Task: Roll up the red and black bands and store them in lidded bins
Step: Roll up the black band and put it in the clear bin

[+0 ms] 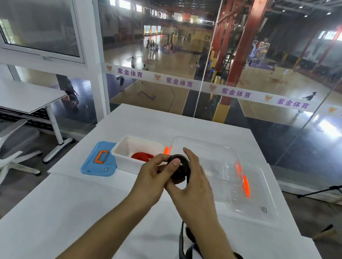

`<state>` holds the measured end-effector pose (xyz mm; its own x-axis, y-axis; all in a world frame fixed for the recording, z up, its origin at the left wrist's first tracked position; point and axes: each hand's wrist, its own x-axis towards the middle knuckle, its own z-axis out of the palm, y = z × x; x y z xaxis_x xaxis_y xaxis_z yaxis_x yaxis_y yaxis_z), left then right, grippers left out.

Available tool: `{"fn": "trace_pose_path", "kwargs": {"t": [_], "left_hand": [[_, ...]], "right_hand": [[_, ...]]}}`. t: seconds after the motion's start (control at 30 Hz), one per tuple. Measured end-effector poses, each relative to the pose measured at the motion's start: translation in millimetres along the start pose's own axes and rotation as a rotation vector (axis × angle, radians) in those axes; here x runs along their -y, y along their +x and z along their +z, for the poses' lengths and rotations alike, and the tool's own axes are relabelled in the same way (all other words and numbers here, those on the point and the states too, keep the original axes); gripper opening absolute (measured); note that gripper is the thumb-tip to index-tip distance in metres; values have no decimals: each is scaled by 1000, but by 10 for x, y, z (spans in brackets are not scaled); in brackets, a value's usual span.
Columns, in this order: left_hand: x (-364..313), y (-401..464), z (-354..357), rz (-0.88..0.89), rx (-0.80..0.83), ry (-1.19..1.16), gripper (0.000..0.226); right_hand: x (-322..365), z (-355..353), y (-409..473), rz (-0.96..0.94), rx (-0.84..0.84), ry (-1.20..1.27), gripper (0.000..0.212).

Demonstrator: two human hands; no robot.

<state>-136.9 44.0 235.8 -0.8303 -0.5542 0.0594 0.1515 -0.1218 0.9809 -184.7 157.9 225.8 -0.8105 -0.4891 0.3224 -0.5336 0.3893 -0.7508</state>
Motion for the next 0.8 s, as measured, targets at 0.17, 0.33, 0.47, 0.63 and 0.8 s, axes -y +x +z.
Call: {"fn": "trace_pose_path", "kwargs": {"t": [0.17, 0.33, 0.47, 0.63, 0.8], "left_hand": [[47, -36, 46, -91, 54, 60, 24], [0, -2, -188, -186, 181, 86, 22], [-180, 65, -393, -165, 386, 218, 26], [-249, 108, -463, -111, 455, 381, 27], [-117, 31, -368, -73, 308, 176, 23]], "right_hand": [[-52, 113, -18, 47, -35, -64, 63], [-154, -88, 61, -51, 224, -145, 70], [-142, -237, 121, -148, 468, -310, 81], [-108, -257, 156, -156, 504, -282, 89], [-175, -250, 164, -138, 348, -174, 77]]}}
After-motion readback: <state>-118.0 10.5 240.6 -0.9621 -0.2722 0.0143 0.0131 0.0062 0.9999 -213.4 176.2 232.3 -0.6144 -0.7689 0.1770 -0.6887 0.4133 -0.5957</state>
